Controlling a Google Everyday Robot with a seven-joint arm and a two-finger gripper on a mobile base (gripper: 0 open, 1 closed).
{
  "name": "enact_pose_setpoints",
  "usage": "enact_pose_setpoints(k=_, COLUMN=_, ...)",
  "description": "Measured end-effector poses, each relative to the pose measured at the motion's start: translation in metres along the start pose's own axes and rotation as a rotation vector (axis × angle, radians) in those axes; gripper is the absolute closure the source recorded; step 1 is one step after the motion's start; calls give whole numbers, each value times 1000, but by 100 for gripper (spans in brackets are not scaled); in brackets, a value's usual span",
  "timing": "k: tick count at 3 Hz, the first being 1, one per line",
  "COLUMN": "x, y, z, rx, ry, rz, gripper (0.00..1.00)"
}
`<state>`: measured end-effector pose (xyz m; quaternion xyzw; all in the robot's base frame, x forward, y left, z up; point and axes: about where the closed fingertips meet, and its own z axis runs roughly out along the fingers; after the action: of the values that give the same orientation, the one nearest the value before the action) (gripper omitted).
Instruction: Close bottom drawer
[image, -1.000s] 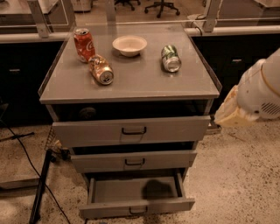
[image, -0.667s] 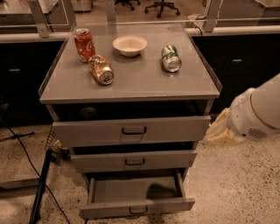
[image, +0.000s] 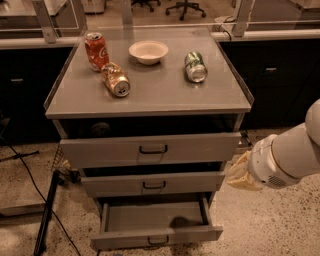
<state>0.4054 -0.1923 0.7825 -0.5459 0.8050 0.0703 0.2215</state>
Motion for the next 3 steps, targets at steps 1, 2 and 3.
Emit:
enact_pose_setpoints(k=1, x=32, y=10, z=53, rx=-7, ry=-21, rz=10, gripper=100)
enact_pose_setpoints(k=2, x=73, y=15, z=111, rx=5, ry=-47, rz=39, gripper=100)
enact_pose_setpoints(k=3, x=119, y=27, z=185, rx=-10, ry=-75, rz=123, gripper=100)
